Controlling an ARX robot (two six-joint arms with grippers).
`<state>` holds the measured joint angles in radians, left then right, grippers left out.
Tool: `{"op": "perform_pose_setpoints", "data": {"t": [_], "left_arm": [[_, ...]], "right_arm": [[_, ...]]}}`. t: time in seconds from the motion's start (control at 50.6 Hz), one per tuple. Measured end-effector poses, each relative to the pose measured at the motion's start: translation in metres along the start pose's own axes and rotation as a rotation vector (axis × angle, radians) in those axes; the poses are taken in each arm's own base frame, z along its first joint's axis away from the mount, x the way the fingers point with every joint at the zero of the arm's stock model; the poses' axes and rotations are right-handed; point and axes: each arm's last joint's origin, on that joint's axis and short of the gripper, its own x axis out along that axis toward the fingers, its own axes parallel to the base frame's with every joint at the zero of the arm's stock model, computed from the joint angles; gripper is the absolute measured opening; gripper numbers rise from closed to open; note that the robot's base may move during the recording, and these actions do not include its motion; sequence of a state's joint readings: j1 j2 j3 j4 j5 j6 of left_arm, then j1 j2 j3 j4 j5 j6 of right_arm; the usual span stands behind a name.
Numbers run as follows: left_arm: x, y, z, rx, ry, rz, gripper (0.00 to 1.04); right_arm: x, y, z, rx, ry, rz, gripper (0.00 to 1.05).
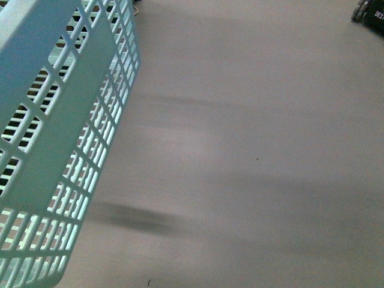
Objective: Pick mango and avocado into basket
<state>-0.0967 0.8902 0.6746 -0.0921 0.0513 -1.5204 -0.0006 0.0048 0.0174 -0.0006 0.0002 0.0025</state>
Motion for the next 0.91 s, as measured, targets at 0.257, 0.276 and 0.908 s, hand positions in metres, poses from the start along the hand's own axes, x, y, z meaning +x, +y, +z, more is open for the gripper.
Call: {"op": "perform_pose_setpoints", "data": {"t": [0.257,0.276,0.908], "left_arm": [[0.0000,0.0000,0.0000,0.001,0.000,0.000,0.05],[0.0000,0.0000,0.0000,0.000,0.000,0.000,0.05],[0.0000,0.0000,0.0000,0.000,0.000,0.000,0.05]], "right_arm": [[0.0000,0.0000,0.0000,0.000,0.000,0.000,0.96],[0.0000,0.0000,0.0000,0.000,0.000,0.000,0.96],[0.0000,0.0000,0.0000,0.000,0.000,0.001,0.96]]}}
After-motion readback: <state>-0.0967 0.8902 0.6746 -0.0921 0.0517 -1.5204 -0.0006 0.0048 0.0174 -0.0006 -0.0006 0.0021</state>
